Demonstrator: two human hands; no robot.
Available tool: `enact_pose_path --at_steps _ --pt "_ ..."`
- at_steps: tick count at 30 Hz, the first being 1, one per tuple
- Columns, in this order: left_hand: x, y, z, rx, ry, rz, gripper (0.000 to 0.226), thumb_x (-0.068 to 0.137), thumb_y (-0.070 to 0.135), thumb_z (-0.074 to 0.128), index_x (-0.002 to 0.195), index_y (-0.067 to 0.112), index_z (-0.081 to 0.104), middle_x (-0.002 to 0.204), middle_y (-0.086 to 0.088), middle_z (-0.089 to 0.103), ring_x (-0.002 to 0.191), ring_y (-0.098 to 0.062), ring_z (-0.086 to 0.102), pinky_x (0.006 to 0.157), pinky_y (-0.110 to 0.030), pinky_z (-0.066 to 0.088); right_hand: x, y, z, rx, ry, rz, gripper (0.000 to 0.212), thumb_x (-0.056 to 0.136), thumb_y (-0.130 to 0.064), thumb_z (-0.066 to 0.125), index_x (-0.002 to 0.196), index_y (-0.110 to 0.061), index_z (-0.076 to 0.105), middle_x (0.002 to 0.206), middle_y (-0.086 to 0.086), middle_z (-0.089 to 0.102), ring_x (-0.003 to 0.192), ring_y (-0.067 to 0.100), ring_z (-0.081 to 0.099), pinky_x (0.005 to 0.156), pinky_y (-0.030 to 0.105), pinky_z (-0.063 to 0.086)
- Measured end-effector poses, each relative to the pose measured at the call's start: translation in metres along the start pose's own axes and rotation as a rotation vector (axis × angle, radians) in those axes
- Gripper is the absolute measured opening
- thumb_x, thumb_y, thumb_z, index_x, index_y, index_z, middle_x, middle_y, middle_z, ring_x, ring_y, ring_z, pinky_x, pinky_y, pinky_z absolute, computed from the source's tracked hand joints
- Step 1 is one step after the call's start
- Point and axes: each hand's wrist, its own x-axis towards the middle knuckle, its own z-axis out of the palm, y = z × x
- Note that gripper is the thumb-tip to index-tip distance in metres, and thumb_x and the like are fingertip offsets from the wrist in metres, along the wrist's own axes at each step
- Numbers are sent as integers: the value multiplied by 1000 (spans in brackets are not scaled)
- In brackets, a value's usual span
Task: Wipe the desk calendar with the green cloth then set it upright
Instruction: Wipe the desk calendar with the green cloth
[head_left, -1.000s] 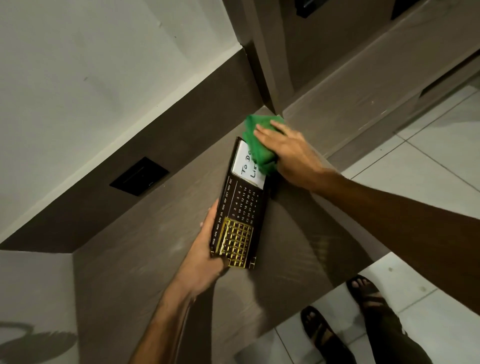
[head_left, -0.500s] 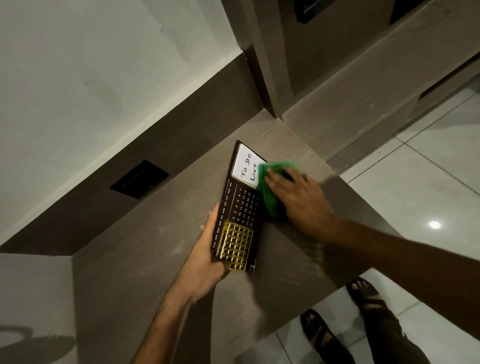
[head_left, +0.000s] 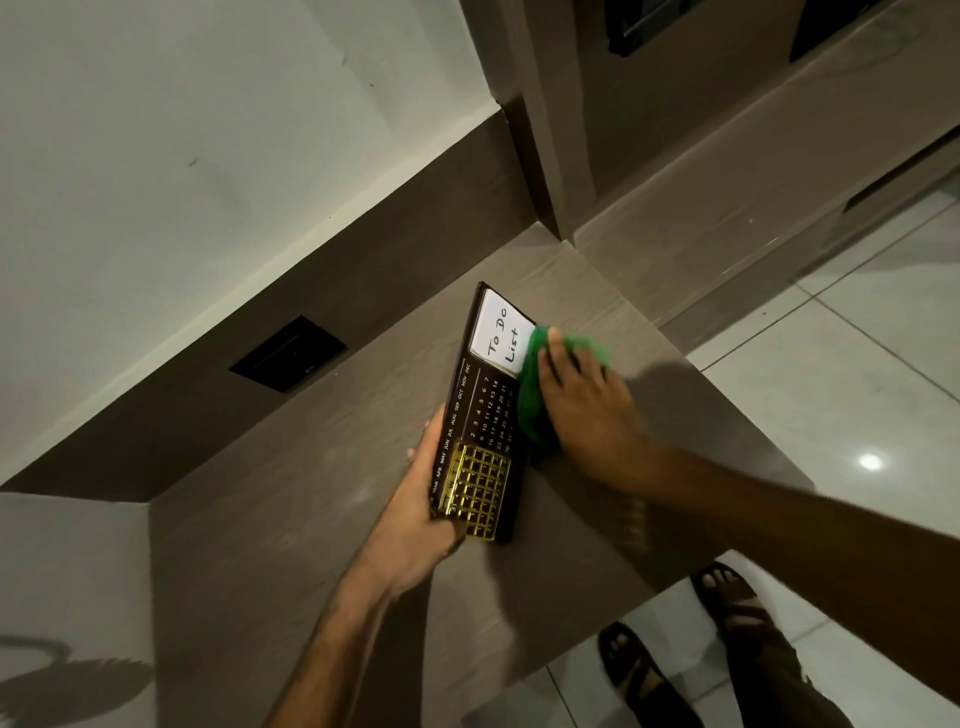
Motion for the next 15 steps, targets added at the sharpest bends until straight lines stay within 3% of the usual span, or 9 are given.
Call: enact_pose_path --at_steps 4,6,8,12,15 --pt "1 1 -1 -3 -15 20 118 80 -16 64 151 57 3 169 0 13 156 -33 12 115 -69 30 52 13 -24 -112 15 169 70 92 -26 55 148 3 24 156 23 22 120 32 44 90 42 43" --pt "1 1 -1 9 -8 26 118 80 -15 64 151 56 2 168 2 14 156 -31 12 116 -69 29 47 6 -26 -159 65 154 61 96 -22 44 147 6 24 155 23 25 116 29 46 87 39 43" --pt "1 0 0 22 6 35 118 81 -15 64 151 56 2 169 4 14 156 -30 12 117 -69 27 20 -9 -17 -149 59 78 60 96 -24 38 146 6 23 156 25 19 125 33 41 92 42 41" --pt "0 1 1 11 11 54 117 81 -17 64 152 53 3 168 5 15 154 -26 21 113 -64 38 -41 -37 -2 -75 -100 -108 74 88 -34 56 147 -2 26 160 22 8 125 35 30 92 47 38" --pt "1 0 0 55 7 36 118 81 -12 67 151 56 1 168 5 14 154 -28 19 114 -65 36 -19 -27 -11 -70 -75 -43 78 88 -34 56 148 0 20 159 24 3 124 33 32 95 47 38"
